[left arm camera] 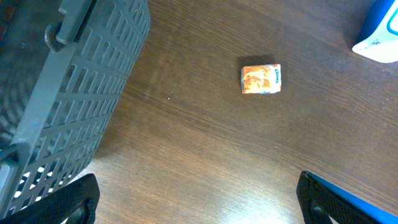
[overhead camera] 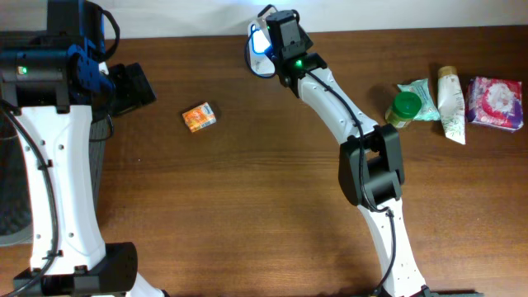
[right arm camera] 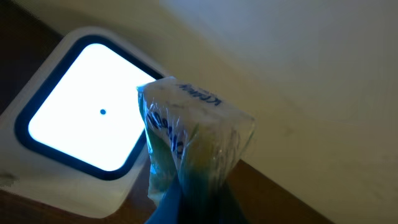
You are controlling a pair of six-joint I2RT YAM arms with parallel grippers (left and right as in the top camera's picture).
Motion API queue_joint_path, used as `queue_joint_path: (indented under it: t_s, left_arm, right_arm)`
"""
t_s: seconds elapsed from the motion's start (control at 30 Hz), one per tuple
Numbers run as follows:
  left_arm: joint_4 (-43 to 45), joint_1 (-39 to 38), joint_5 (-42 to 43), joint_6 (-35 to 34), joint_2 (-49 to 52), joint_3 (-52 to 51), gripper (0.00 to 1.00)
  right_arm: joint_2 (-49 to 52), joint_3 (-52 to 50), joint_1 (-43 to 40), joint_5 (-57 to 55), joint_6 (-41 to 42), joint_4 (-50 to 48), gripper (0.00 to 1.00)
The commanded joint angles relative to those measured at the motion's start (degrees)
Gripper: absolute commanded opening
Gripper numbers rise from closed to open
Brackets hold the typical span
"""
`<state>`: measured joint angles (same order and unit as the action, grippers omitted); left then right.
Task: Scan the item barcode
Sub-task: 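Carry the teal pack right and drop it at the table edge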
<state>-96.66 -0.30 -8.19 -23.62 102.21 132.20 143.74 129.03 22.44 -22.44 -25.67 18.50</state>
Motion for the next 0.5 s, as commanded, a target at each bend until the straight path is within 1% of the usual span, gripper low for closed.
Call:
queue_joint_path:
  t_s: [0.0,0.03,0.07,0.1,0.17,0.23,0.3,0.37,0.47]
  left_arm:
    - [-0.1,0.1,-0.2,-0.3,-0.9,0.2,0.99]
    - [-0.1,0.1,-0.2,-0.3,-0.9,0.2,0.99]
    - [-0.1,0.1,-0.2,-0.3,-0.9,0.2,0.99]
    - [0.0,0.1,-0.2,-0.3,-0.9,0.2,0.99]
    - [-0.1,0.1,-0.2,-0.3,-0.9,0.2,0.99]
    - [-0.1,0.1,-0.2,-0.3,-0.9,0.2,0.99]
    - [-0.1,0.1,-0.2,-0.3,-0.9,0.2,0.99]
    - [-0.1,0.1,-0.2,-0.3,-0.9,0.2,0.99]
    - [0.0,0.1,-0.2,-0.3,-0.9,0.2,0.99]
  right_arm:
    - [-7.8,7.1,-2.9,-2.4,10.5,9.0,0.04]
    - [-10.1,9.3,-5.3,-2.5,11.5,16.0,0.04]
    - [-11.3,9.9,-6.8,-2.5,11.5,19.8,0.04]
    - [-13.0,10.0,-10.0,-2.4,13.0,25.8,0.04]
    - [-13.5,9.9,-18.2,-2.4,20.1,34.9,0.04]
    - [-13.2,9.9,-26.5,-1.1,29.1,41.4,0.04]
    - [-13.1,9.8,-32.9,5.1,29.8,45.5,0.04]
    - [-13.1,7.7,-38.7,6.2,30.7,49.0,0.04]
    - [-13.1,1.2,-42.8,6.4,31.1,49.2,0.04]
